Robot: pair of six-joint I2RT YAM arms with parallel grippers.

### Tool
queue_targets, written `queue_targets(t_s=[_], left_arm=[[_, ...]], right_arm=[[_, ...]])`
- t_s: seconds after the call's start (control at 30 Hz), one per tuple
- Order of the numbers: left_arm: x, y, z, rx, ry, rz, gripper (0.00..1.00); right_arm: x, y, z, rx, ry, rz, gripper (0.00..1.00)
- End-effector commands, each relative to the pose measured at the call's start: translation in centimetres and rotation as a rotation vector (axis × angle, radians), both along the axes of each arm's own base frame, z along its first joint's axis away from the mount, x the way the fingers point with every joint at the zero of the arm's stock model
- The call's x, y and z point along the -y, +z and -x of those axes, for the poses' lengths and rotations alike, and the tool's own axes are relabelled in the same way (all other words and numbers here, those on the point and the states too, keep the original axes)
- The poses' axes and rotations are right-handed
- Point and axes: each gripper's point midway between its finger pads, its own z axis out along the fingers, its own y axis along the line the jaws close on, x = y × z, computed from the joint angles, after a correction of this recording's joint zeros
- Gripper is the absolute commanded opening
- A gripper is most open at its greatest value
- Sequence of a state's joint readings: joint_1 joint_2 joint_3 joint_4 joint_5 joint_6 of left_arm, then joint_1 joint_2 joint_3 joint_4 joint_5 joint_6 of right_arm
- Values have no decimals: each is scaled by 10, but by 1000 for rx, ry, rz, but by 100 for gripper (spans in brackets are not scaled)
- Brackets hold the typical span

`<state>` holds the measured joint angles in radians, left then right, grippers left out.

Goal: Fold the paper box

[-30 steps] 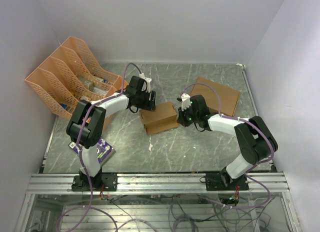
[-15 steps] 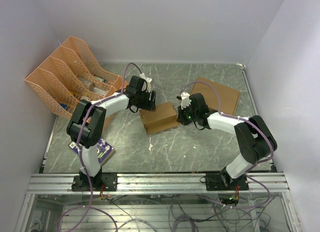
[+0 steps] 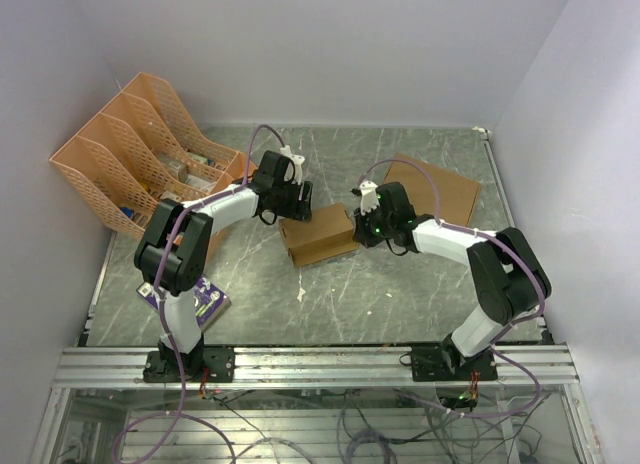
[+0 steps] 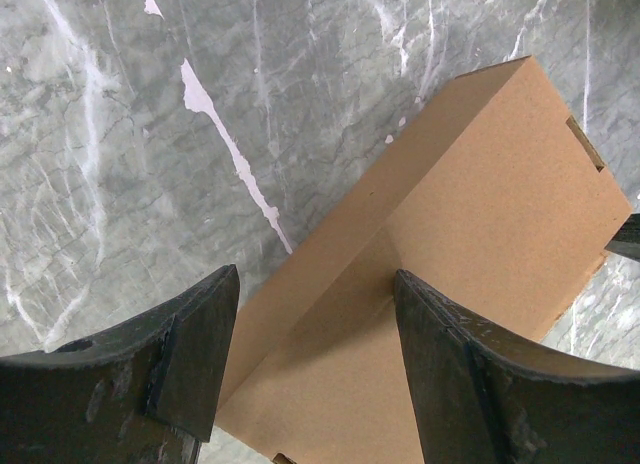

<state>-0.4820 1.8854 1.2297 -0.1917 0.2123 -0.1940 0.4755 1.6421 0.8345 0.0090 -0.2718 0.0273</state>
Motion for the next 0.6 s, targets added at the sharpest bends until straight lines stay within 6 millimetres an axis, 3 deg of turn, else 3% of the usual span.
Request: queue_targets(t_s=[0.0, 0.3, 0.4, 0.57], left_arm=[[-4, -43, 30, -122, -45, -95, 74], [-5, -43, 29, -129, -34, -102, 74], [-5, -41, 26, -134, -23, -102, 74], [-6, -33, 17, -122, 5, -91, 75]], right_arm=[[-15, 16, -19, 57, 19, -25, 0], [-21, 19, -23, 23, 62, -14, 2], [-16, 22, -20, 2, 95, -27, 8], [-7, 31, -9, -20, 174, -61, 31]])
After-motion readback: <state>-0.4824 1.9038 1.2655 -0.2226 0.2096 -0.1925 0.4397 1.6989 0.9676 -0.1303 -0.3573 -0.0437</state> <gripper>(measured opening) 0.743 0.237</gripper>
